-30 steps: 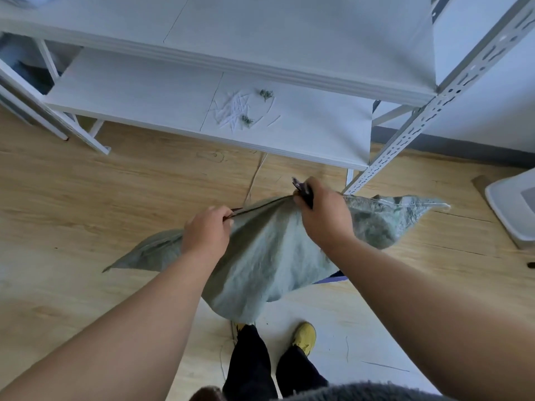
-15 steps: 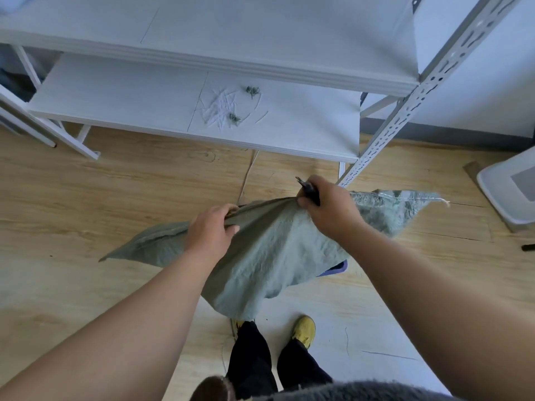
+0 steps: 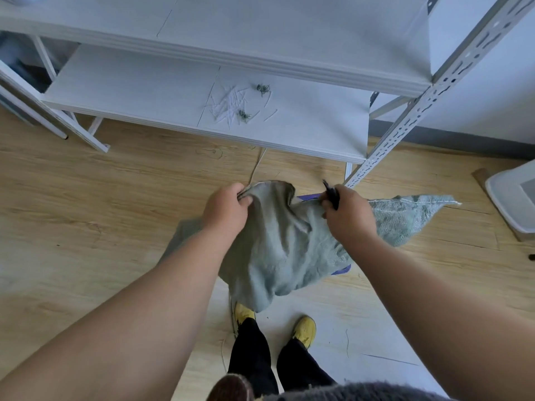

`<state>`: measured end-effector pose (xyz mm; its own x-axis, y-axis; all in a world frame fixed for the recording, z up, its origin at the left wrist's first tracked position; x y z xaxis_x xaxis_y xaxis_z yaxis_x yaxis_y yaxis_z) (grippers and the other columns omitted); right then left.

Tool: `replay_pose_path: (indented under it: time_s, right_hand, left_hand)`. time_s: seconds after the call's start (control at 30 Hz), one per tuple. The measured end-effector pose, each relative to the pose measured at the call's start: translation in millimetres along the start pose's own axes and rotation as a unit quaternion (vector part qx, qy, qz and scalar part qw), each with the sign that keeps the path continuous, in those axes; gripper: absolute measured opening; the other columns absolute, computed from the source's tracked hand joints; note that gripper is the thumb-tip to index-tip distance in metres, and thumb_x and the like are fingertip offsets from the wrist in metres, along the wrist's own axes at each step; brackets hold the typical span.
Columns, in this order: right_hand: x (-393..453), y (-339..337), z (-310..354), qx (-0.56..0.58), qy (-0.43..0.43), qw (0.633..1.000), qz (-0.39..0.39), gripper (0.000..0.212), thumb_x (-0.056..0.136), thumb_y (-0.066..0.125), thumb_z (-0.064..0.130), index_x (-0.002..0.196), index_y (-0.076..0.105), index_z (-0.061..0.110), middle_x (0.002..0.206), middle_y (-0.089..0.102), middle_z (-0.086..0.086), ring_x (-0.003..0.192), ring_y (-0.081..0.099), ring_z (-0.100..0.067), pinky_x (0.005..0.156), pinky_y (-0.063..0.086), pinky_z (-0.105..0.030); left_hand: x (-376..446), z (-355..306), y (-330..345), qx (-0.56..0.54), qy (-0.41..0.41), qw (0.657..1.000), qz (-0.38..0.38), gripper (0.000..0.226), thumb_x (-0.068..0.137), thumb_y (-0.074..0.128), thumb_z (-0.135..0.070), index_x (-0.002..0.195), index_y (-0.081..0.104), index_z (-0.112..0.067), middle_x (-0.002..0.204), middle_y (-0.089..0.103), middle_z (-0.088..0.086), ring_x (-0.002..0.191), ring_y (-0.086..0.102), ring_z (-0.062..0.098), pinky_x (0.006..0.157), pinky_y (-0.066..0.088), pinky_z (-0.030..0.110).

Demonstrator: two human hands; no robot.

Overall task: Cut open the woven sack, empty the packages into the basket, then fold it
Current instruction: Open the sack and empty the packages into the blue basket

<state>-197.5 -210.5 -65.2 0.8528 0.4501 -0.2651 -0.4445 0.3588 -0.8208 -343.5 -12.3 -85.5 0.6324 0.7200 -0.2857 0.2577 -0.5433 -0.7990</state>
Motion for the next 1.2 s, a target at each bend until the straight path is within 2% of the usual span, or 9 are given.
replay_pose_path:
  time_s: [0.13, 0.23, 0.33, 0.43, 0.57, 0.67, 0.87, 1.07, 1.2]
  right_hand:
    - [-1, 2, -5, 0.018, 0.008, 1.0, 0.009, 0.009, 0.094, 0.052, 0.018, 0.099, 0.06, 0.015, 0.089, 0.068, -0.007, 0.079, 0.065, -0.028, 0.065, 0.056, -0.041]
    - [1, 1, -3, 0.053, 0.014, 0.998, 0.001, 0.01, 0.093, 0.053, 0.018, 0.099, 0.061, 0.018, 0.09, 0.068, -0.007, 0.082, 0.067, -0.027, 0.067, 0.057, -0.043]
    - [3, 5, -2, 0.065, 0.013, 0.998, 0.009, 0.011, 0.093, 0.053, 0.018, 0.1, 0.062, 0.02, 0.089, 0.069, -0.007, 0.082, 0.067, -0.027, 0.068, 0.058, -0.046]
    - [3, 6, -1, 0.085, 0.016, 0.996, 0.015, 0.01, 0.093, 0.054, 0.018, 0.099, 0.061, 0.02, 0.088, 0.069, -0.006, 0.08, 0.068, -0.026, 0.067, 0.058, -0.045]
    - [3, 4, 3, 0.079, 0.01, 0.996, 0.024, 0.013, 0.093, 0.053, 0.016, 0.103, 0.062, 0.019, 0.087, 0.07, -0.006, 0.077, 0.067, -0.027, 0.068, 0.058, -0.045]
    - [4, 2, 7, 0.112, -0.004, 0.994, 0.011, 0.016, 0.092, 0.055, 0.017, 0.105, 0.062, 0.023, 0.089, 0.07, -0.004, 0.078, 0.067, -0.025, 0.07, 0.058, -0.045]
    - [-9, 32, 39, 0.103, -0.1, 0.983, 0.117, 0.065, 0.082, 0.072, 0.022, 0.139, 0.044, 0.035, 0.113, 0.057, 0.004, 0.101, 0.053, -0.013, 0.081, 0.037, -0.024]
    - [2, 34, 18, 0.04, -0.023, 0.995, 0.093, 0.008, 0.087, 0.064, 0.028, 0.087, 0.058, 0.023, 0.069, 0.056, 0.008, 0.068, 0.054, -0.019, 0.048, 0.031, -0.023]
    - [13, 20, 0, 0.084, 0.035, 0.994, 0.057, 0.005, 0.091, 0.059, 0.024, 0.094, 0.06, 0.021, 0.07, 0.055, 0.005, 0.062, 0.051, -0.015, 0.047, 0.032, -0.024]
  left_hand:
    - [-8, 0, 8, 0.021, 0.025, 0.997, 0.073, 0.008, 0.093, 0.06, -0.029, 0.095, 0.063, -0.021, 0.094, 0.064, 0.003, 0.089, 0.058, 0.027, 0.068, 0.038, 0.029]
    - [2, 0, -18, -0.01, 0.012, 0.999, -0.047, 0.011, 0.093, 0.058, -0.028, 0.095, 0.063, -0.018, 0.088, 0.059, 0.002, 0.082, 0.054, 0.025, 0.065, 0.036, 0.03]
    - [5, -15, -7, 0.045, 0.061, 0.996, 0.041, 0.011, 0.092, 0.06, -0.03, 0.094, 0.065, -0.02, 0.088, 0.063, 0.0, 0.086, 0.059, 0.025, 0.066, 0.042, 0.031]
    - [3, -11, -26, 0.031, 0.044, 0.996, -0.064, 0.012, 0.093, 0.059, -0.026, 0.101, 0.067, -0.021, 0.094, 0.062, -0.003, 0.087, 0.057, 0.02, 0.068, 0.038, 0.028]
    - [-8, -14, 0, 0.076, 0.053, 0.994, 0.056, 0.014, 0.094, 0.059, -0.027, 0.105, 0.067, -0.026, 0.104, 0.069, -0.001, 0.096, 0.063, 0.026, 0.076, 0.049, 0.033]
    - [-1, -16, -29, -0.003, 0.004, 0.998, -0.066, 0.02, 0.094, 0.058, -0.026, 0.111, 0.067, -0.02, 0.108, 0.069, 0.002, 0.099, 0.062, 0.027, 0.077, 0.048, 0.031]
    - [-11, -55, 16, 0.017, 0.072, 0.992, 0.107, 0.015, 0.088, 0.065, -0.024, 0.1, 0.073, -0.026, 0.101, 0.072, -0.001, 0.096, 0.064, 0.025, 0.081, 0.052, 0.035]
    - [-19, -50, 20, -0.028, 0.07, 0.993, 0.087, 0.026, 0.081, 0.073, -0.027, 0.107, 0.069, -0.032, 0.104, 0.071, -0.009, 0.099, 0.064, 0.016, 0.091, 0.049, 0.038]
    - [-19, 19, 8, 0.252, -0.04, 0.965, 0.06, 0.041, 0.085, 0.066, -0.022, 0.123, 0.053, -0.031, 0.124, 0.056, -0.002, 0.117, 0.052, 0.025, 0.1, 0.037, 0.047]
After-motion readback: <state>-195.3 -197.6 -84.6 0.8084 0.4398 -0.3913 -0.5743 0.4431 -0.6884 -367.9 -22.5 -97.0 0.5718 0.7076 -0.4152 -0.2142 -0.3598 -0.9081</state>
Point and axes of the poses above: each hand's wrist, its own x-axis towards the middle knuckle, its own y-axis out of the palm, z = x × y, the point moved 8 cm from there along x, towards the middle knuckle
